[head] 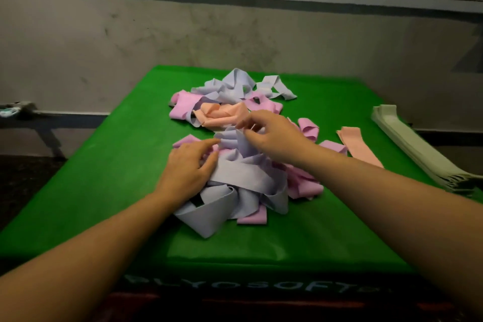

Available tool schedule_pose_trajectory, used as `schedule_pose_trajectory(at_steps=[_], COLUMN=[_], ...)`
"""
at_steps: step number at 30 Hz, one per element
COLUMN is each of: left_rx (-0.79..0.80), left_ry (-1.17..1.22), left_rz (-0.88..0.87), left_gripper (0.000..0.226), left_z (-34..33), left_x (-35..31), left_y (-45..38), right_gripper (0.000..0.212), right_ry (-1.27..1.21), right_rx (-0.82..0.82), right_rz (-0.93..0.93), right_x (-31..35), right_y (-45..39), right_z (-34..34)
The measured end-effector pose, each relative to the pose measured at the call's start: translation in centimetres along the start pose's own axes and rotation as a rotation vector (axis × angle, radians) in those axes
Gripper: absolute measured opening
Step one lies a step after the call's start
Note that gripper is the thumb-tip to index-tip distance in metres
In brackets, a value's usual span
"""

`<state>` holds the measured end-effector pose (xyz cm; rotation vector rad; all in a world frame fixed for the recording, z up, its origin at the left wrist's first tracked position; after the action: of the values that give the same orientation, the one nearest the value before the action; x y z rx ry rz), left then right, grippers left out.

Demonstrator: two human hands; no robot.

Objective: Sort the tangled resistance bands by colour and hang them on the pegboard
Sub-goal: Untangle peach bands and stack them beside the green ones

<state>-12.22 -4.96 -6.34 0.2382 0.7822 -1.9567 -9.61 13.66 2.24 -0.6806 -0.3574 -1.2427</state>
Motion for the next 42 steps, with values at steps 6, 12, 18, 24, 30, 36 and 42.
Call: schedule_pose_trajectory(at_steps=[6, 12, 18, 24, 30, 36, 42], left_rx=[-0.057, -0.012, -0.012, 0.009, 0.051, 0.058, 0.031], left_ry=[-0.251, -0.183, -0.048, -0.01, -0.009, 0.064, 0.4], left_rz=[-0.013, -0.029, -0.077, -0.068, -0.048, 0.011, 0.296], left_gripper=[0.041, 0.042, 0.043, 0.042, 0.038, 0.03, 0.023], left_z=[-0.3, -0.8, -0.9, -0.8, -0.5, 1.5, 2.8], left_x=[0.1, 0.1, 0.4, 0.2, -0.3, -1.3, -1.8], left_y=[0.8, 0.5, 0.0, 0.0, 0.0, 0.0, 0.3], right_gripper=[0.028, 0.058, 0.032, 0.022, 0.009, 0.033, 0.025], right_ry=[0.325, 0.379, 0.489, 0.176, -0.244, -0.29, -0.378], right_rx=[0.047, 0.063, 0.008, 0.012, 0.018, 0.04, 0.051], right_rz=[0.106, -0.159, -0.183, -0.042, -0.087, -0.229, -0.39], right_x=[0.8, -3.9, -5.5, -3.5, 0.0, 0.7, 0.5], right_y=[-6.0, -9.3, -8.8, -6.7, -3.3, -0.3, 2.6], right_z=[-3.7, -6.1, -7.2, -4.8, -1.2, 0.5, 1.6])
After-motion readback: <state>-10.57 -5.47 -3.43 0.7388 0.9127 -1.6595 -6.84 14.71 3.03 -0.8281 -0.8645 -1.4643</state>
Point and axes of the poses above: each hand's wrist, its own y-axis away from the middle knuckle, its own z-axis out of the back of the hand, x = y × z, the point moved 5 cm from there along -y, towards the middle knuckle
